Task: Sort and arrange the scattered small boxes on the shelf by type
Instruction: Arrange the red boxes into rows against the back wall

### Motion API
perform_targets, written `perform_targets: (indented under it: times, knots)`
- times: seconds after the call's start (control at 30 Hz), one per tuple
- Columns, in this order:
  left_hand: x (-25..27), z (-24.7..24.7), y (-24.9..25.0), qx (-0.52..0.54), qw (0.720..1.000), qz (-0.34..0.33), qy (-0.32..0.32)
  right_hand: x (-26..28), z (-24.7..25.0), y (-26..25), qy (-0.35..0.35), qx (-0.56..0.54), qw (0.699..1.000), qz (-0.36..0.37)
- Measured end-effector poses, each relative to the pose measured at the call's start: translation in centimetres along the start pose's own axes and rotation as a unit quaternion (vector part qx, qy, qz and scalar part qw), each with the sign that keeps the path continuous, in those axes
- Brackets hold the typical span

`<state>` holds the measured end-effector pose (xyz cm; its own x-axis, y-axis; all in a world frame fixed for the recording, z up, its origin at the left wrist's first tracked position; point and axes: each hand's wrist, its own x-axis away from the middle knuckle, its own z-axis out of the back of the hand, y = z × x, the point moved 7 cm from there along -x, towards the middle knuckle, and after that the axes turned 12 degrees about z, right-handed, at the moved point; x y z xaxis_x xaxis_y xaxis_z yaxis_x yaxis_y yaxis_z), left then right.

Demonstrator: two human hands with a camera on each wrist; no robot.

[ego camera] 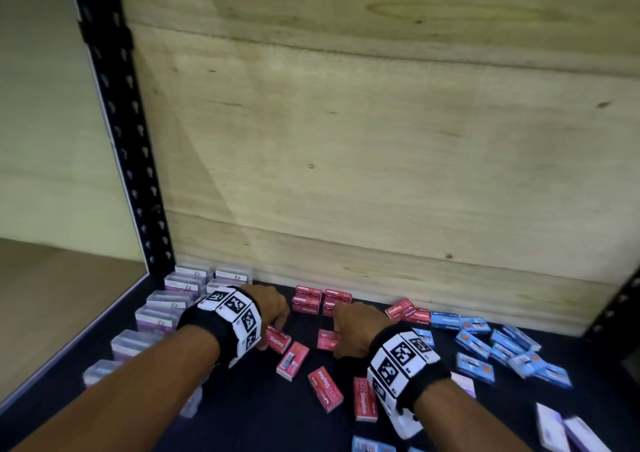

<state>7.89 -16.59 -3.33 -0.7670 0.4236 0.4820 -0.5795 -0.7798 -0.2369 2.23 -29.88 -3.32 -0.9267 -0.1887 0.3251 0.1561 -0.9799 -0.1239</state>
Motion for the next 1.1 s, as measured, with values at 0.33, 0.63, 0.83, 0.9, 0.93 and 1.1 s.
perform_targets:
  times: [0.33, 0.63, 0.83, 0.9, 0.93, 1.1]
  knots:
    - [-1.2, 1.3, 0.8, 0.109, 0.990, 0.037, 0.085, 0.4, 0.3, 2.3, 0.036, -0.021, 0.999, 0.006]
    - [-1.0, 0.6, 0.0, 0.123, 0.987, 0.071, 0.072, 0.1, 0.5, 2.5, 0.031, -0.019, 0.999, -0.002]
    - [-1.1, 0.8, 0.1, 0.119, 0.989, 0.066, 0.062, 0.0, 1.4, 2.7, 0.033, -0.036, 0.999, 0.000]
    - [-1.2, 0.9, 0.3, 0.112, 0.990, 0.066, 0.059, -0.1, 1.5, 2.5, 0.030, -0.028, 0.999, 0.008]
    - [-1.3, 1.0, 0.3, 0.110, 0.990, 0.066, 0.057, -0.2, 1.6, 2.3, 0.027, -0.021, 0.999, 0.011]
    - [-1.6, 1.2, 0.6, 0.101, 0.991, 0.061, 0.063, -0.9, 1.4, 1.7, 0.030, 0.012, 0.999, 0.012]
